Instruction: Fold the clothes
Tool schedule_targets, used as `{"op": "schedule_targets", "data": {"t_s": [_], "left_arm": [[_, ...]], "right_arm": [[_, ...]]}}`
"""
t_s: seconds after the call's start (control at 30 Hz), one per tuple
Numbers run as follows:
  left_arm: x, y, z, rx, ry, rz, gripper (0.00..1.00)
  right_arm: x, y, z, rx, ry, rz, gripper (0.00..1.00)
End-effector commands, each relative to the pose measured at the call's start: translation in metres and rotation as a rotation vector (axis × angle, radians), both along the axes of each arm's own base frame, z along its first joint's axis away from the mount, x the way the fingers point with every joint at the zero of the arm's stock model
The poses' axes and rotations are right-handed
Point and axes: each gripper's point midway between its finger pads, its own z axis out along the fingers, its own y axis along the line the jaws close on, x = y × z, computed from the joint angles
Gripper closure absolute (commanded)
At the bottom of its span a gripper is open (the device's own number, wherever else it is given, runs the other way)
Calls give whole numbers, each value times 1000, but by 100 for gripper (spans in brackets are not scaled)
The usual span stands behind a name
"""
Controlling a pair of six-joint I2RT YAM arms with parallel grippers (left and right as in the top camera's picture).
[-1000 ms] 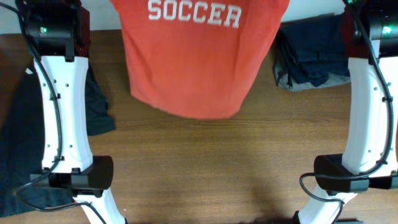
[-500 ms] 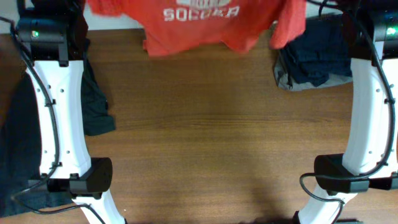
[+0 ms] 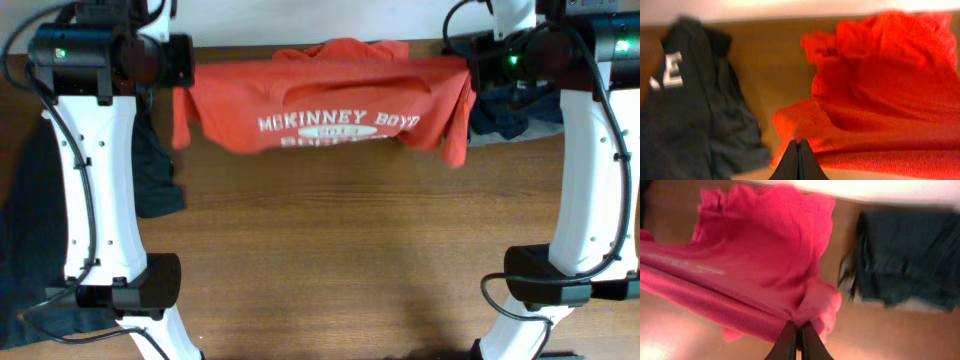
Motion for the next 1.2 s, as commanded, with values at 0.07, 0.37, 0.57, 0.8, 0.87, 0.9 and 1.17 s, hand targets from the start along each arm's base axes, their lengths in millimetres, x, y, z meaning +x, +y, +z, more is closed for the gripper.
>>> {"op": "schedule_targets", "data": {"t_s": [0.07,0.37,0.57,0.8,0.87,0.9,1.17], "left_arm": [[-31,12,-16,0,134,83,99],[-43,-11,-55,20,279,23,99],[-86,3,-85,78,425,70,99],[-128,-3,-105,19,500,69,99],[-138,-5,-129,13,573,64,97],[-141,-6,-141,7,606,62,97],[-179,-8,-225,-1,803,60,86]], "right_arm": [[-17,-4,-5,54,72,-45,96],[-46,-7,-36,5,205,-65,96],[-96,-9,-51,7,293,-86,96],[-139,-11,-96,10,476,-141,96],[-149,-12,-114,4,549,-147,95],[-154,-12,-125,1,588,-149,95],[-180,-12,-182,-8,771,-178,91]]}}
